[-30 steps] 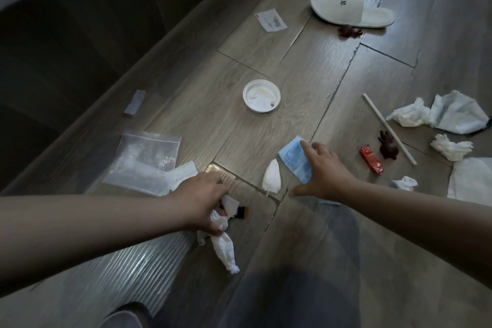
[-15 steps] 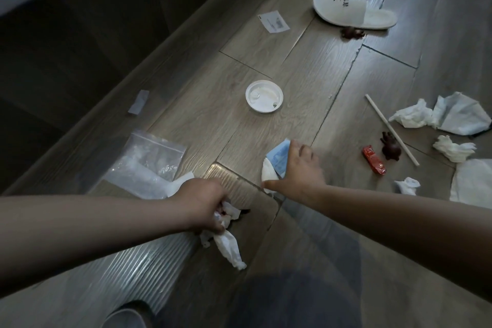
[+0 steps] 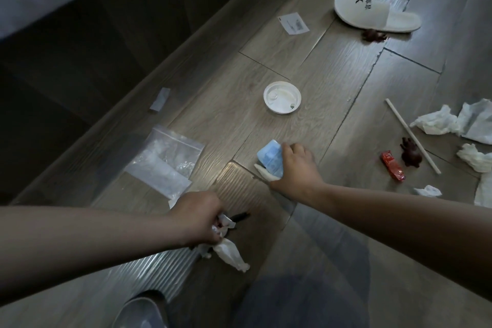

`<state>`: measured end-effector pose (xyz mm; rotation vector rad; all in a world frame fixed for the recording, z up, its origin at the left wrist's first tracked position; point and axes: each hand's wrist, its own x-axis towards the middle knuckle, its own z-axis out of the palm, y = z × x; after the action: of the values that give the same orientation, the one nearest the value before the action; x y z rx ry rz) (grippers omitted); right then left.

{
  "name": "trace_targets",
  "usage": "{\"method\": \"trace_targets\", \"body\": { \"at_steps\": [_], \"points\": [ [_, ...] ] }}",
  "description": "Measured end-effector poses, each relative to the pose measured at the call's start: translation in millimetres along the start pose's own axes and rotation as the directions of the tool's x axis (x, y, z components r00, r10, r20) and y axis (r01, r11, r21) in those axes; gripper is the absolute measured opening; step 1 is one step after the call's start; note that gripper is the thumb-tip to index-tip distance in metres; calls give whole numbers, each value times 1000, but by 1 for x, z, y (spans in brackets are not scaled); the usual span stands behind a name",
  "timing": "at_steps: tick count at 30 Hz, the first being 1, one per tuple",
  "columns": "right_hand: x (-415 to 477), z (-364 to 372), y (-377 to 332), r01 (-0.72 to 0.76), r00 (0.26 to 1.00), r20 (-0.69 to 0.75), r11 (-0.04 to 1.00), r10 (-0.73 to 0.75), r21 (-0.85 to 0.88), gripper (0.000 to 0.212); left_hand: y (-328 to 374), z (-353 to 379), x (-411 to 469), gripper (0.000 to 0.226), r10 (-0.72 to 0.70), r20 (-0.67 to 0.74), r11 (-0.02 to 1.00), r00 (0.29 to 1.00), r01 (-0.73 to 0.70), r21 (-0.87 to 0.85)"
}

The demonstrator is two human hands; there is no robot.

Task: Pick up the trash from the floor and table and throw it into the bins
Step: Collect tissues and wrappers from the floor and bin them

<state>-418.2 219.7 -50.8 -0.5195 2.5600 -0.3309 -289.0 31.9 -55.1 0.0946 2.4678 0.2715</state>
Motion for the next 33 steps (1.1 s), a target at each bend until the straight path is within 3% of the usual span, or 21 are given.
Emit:
{"method": "trace_targets", "body": {
  "at_steps": [3, 8, 12, 21, 24, 28, 33],
  "points": [
    [7, 3, -12, 31, 999, 22, 999, -31, -22, 79, -9, 1, -4, 28, -76, 21, 996, 997, 77, -51],
    [12, 3, -29, 52, 998, 27, 994, -55, 95, 68, -29, 0, -19, 30, -224, 31, 951, 974, 225, -214],
    [14, 2, -58, 135, 990, 14, 966, -142, 221, 70, -51, -3, -39, 31, -335, -22, 893, 942, 310, -328],
    [42, 26, -156, 231, 962, 100, 954, -253, 189, 72, -114, 4, -84, 29, -510, 21, 793, 860, 479, -377],
    [48, 37, -165, 241, 960, 120, 964, -253, 108, 83, -122, 5, -93, 30, -543, 34, 753, 839, 504, -424],
    [49, 45, -167, 206, 966, 150, 977, -211, 51, 116, -124, 6, -98, 22, -554, 45, 724, 831, 508, -466],
    [52, 52, -182, 310, 939, 177, 948, -295, -66, 116, -130, 10, -97, 28, -567, 75, 697, 820, 527, -486]
  ]
}}
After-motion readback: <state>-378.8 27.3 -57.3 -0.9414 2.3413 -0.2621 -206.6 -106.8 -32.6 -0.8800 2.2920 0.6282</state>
